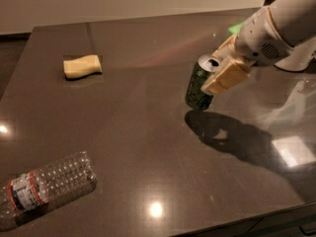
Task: Pick green can
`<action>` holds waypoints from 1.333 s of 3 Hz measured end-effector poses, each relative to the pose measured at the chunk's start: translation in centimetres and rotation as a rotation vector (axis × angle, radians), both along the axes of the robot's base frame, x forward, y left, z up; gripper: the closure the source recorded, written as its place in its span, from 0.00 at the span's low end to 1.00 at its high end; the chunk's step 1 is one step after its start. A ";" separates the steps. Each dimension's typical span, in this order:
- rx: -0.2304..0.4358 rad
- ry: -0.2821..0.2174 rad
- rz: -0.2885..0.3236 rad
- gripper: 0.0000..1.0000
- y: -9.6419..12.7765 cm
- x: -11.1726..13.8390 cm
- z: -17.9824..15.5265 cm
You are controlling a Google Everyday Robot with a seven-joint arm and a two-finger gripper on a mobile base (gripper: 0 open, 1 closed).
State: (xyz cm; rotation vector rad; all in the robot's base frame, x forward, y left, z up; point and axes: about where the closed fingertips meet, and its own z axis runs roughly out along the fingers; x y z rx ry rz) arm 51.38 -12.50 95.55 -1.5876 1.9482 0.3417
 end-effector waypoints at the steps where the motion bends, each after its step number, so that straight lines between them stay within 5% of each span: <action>1: -0.014 -0.024 0.041 1.00 1.0 0.4 2.2; 4: -0.051 -0.053 0.115 1.00 2.7 0.5 5.6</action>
Offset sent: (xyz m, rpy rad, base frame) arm 0.0079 0.0263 0.0625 -0.0624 -0.0589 0.1241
